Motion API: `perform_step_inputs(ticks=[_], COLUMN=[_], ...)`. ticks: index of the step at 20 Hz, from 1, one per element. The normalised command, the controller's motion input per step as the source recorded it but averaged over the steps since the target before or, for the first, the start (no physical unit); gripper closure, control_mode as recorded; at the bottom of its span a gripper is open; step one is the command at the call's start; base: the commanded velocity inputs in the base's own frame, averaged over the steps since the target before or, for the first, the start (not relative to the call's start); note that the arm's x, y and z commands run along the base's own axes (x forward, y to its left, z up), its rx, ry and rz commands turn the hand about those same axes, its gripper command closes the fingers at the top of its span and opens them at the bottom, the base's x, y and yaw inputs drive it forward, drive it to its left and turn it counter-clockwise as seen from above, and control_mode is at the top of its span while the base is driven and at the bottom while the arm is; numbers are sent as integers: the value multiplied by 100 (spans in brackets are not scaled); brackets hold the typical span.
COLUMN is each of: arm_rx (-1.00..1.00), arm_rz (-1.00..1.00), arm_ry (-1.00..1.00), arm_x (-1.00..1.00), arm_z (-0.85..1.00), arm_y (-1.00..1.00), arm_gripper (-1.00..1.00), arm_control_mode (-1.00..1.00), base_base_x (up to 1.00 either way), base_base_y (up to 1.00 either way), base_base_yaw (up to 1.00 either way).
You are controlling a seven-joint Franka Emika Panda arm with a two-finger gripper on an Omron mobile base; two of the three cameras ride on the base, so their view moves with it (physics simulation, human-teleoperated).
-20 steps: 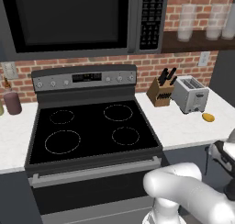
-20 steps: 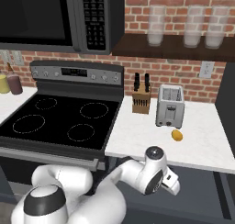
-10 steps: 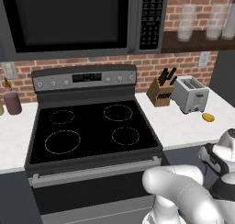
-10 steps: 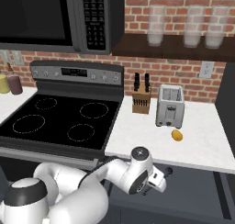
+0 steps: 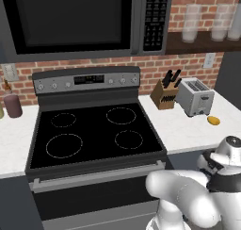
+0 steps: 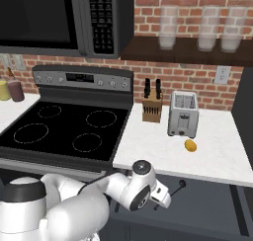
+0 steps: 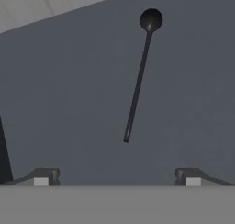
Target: Pick the ladle from the drawer and place it on the counter.
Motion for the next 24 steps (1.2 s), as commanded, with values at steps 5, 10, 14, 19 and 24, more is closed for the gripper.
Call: perform_step_inputs(ticks=[5, 10, 14, 19, 24], arm_rx=[0, -5, -6, -7, -1], arm_rz=[0, 0, 0, 0, 0], arm_ry=[0, 4, 7, 3, 0], arm_x=[14, 23, 18, 4, 1], arm_z=[-21, -25, -13, -16, -17], arm_y=[0, 0, 0, 0, -4], arm_gripper=[-100, -100, -100, -100, -100], arm_control_mode=[-100, -100, -100, -100, -100], base_base_x=[0, 0, 0, 0, 0], base_base_y=[0, 0, 0, 0, 0], base_base_yaw=[0, 0, 0, 0, 0])
